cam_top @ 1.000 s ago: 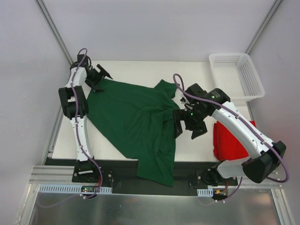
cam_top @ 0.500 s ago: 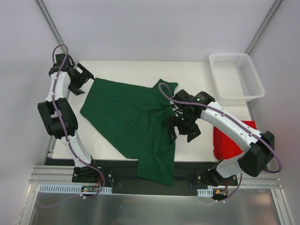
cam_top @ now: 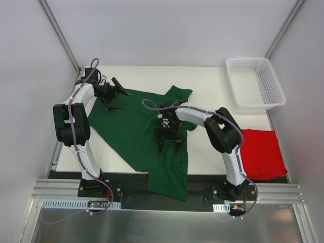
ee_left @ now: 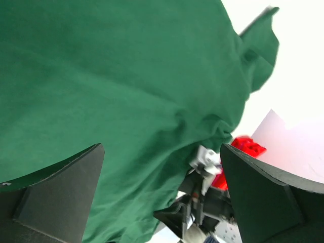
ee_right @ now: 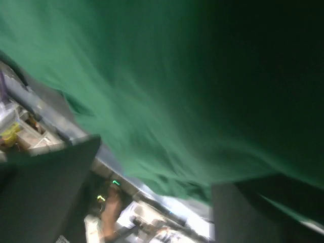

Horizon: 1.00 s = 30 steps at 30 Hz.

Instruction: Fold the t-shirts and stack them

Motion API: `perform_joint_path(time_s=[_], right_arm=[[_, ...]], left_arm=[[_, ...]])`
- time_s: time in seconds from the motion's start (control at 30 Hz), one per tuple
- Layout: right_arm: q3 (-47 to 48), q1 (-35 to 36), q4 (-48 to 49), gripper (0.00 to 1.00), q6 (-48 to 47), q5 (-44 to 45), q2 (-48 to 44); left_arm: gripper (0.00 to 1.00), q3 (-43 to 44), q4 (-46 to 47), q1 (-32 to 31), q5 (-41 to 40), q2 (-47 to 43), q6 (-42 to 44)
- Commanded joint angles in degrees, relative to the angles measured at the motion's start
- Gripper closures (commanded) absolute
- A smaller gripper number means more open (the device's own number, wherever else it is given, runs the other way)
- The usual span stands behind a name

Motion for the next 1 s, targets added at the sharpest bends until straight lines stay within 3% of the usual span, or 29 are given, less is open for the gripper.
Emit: perform_joint_path(time_s=[0.0, 0.27, 0.47, 0.63, 0.8, 0.97], right_arm=[[2.65, 2.50, 3.88, 0.04, -0.37, -5.23, 4.80], [-7.63, 8.38, 5.82, 0.04, 2.36, -14.64, 3.49], [-3.16, 14.54, -8.58, 0.04, -0.01, -15.70, 0.06], [4.48, 15.78, -18.17, 0.04, -3.26, -23.08, -3.09], [11.87, 9.20, -20.37, 0.04, 2.44, -8.28, -10.66], [9.68, -2.14, -18.89, 0.04, 5.08, 5.90, -11.28]], left_arm=[[0.00, -1.20, 1.86, 0.50, 5.14, -8.39, 0.24], [0.01, -3.93, 1.86, 0.50, 7.78, -11.84, 0.85], [0.01, -5.42, 1.86, 0.50, 8.75, -11.93, 2.00], [0.01, -5.95, 1.86, 0.50, 9.54, -10.96, 1.91], [0.01, -5.69, 1.86, 0.50, 10.33, -11.04, 1.65], [0.01, -6.74, 1.86, 0.41, 10.95, -12.54, 1.65]])
